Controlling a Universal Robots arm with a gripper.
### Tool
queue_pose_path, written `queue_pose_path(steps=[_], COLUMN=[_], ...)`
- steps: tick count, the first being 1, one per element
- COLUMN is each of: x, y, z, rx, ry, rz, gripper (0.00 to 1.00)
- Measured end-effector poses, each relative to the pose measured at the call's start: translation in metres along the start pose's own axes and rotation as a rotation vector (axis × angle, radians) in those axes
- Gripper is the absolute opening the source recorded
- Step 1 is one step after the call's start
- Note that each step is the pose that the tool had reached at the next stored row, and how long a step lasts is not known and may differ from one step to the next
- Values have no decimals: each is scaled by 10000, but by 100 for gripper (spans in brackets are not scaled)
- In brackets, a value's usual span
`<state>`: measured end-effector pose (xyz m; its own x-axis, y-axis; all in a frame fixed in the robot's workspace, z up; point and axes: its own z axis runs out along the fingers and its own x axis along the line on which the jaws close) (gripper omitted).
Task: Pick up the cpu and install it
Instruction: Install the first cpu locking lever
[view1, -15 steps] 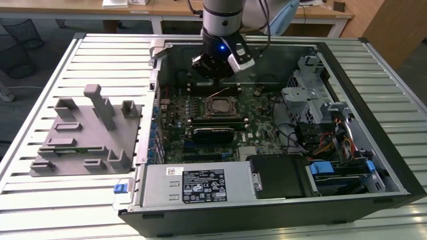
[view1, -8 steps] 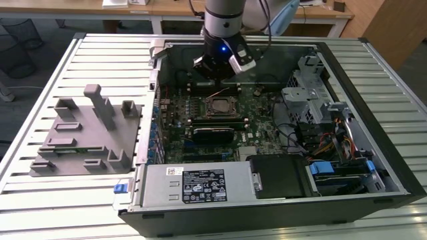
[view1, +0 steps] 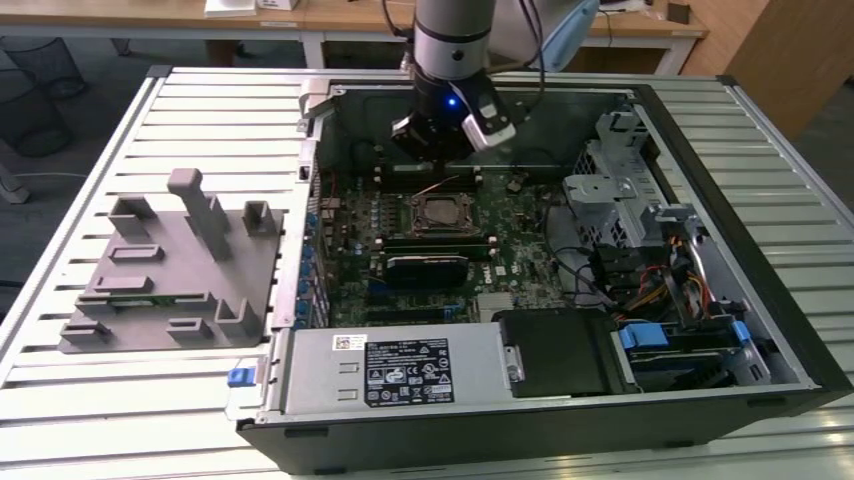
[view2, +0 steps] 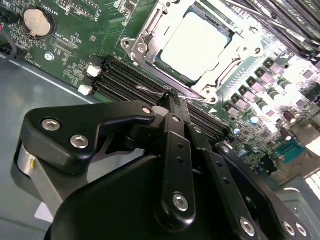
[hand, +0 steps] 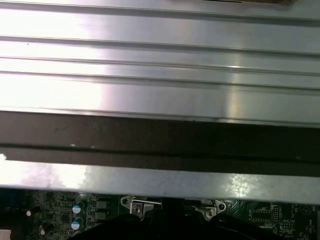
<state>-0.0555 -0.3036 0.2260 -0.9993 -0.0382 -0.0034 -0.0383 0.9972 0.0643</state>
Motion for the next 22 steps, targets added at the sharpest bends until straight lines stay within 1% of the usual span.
queue_pose_path(steps=[7, 13, 22], x=[-43, -66, -81], y=[15, 21, 19], z=[45, 76, 105], rx=[2, 3, 3], ry=[0, 1, 1], rz=[-1, 0, -1], gripper=[11, 11, 11])
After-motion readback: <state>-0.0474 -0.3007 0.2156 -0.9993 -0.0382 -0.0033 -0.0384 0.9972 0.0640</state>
